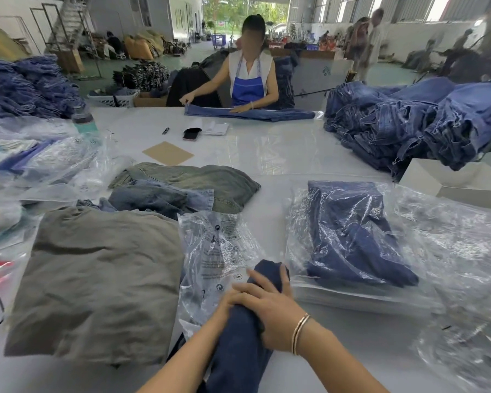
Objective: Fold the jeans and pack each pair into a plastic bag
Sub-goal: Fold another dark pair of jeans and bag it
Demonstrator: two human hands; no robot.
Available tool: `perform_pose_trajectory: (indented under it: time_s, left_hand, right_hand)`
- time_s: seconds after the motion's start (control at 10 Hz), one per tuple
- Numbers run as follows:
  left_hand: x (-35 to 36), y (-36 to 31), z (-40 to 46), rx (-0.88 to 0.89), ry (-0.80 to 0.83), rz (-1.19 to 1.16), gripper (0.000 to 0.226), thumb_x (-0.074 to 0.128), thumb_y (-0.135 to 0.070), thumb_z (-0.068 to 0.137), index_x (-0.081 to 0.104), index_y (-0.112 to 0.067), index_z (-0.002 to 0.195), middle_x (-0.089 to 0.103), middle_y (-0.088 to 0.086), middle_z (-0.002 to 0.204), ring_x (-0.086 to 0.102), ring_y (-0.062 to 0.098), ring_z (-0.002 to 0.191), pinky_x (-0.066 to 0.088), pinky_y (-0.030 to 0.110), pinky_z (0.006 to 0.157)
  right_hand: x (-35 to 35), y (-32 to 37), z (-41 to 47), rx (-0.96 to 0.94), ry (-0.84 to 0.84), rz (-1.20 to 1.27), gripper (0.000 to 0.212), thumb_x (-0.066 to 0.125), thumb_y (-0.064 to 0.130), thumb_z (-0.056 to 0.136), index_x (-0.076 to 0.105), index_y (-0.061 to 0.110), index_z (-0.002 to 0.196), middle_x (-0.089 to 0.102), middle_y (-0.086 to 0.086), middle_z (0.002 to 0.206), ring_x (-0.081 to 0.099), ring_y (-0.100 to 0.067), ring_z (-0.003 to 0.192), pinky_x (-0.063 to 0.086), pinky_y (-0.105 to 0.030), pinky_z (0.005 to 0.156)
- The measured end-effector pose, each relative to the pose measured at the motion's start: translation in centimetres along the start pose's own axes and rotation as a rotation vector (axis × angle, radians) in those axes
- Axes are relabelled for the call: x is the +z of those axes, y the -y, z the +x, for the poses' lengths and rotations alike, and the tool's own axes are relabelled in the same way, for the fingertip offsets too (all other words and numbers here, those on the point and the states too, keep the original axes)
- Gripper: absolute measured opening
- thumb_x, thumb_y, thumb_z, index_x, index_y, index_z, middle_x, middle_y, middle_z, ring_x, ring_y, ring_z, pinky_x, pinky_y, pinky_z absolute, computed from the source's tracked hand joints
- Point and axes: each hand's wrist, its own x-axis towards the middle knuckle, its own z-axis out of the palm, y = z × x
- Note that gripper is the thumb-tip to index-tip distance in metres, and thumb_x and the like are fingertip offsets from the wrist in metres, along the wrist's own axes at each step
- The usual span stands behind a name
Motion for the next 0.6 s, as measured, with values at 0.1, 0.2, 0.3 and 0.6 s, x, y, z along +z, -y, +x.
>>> perform_pose_trajectory:
  time_s: [0.1, 0.2, 0.3, 0.6]
  left_hand:
    - [-3.4, 2.2, -0.8, 0.230, -0.194, -0.624, 0.032, 0.065, -0.011, 0.082, 0.059, -0.001, 0.112, 0.063, 0.007, 0.086, 0.061, 0.018, 0.082, 0.048, 0.012, 0.068]
    - [-6.0, 4.4, 1.0, 0.282, -0.449, -0.934, 0.016, 0.053, -0.006, 0.095, 0.066, -0.012, 0.102, 0.064, 0.003, 0.081, 0.048, 0.013, 0.062, 0.046, 0.028, 0.061]
    - [-7.1, 4.1, 1.2, 0.388, -0.540, -0.858, 0.021, 0.049, -0.012, 0.098, 0.065, -0.018, 0.110, 0.061, -0.004, 0.068, 0.038, 0.003, 0.047, 0.037, 0.022, 0.047]
    - [-8.2, 4.0, 0.3, 0.522, -0.297, 0.084, 0.036, 0.048, -0.030, 0.091, 0.056, -0.040, 0.125, 0.068, -0.004, 0.113, 0.060, 0.019, 0.108, 0.045, 0.029, 0.081]
  right_hand:
    - [-0.5, 0.7, -0.2, -0.033, -0.020, -0.019, 0.054, 0.058, 0.011, 0.061, 0.051, 0.021, 0.113, 0.047, 0.004, 0.124, 0.031, -0.019, 0.136, -0.034, -0.053, 0.100]
    - [-1.2, 0.3, -1.3, -0.029, 0.026, -0.078, 0.046, 0.060, 0.008, 0.056, 0.055, 0.015, 0.102, 0.051, -0.005, 0.102, 0.049, -0.029, 0.107, -0.008, -0.059, 0.113]
    - [-1.9, -0.1, -2.0, 0.022, 0.023, -0.086, 0.038, 0.062, 0.008, 0.063, 0.058, 0.015, 0.099, 0.051, -0.004, 0.100, 0.049, -0.026, 0.107, 0.003, -0.060, 0.114]
    - [-7.2, 2.7, -1.7, -0.103, -0.442, -0.249, 0.025, 0.073, 0.009, 0.049, 0.062, 0.022, 0.065, 0.056, 0.004, 0.068, 0.064, -0.020, 0.074, 0.044, -0.067, 0.087]
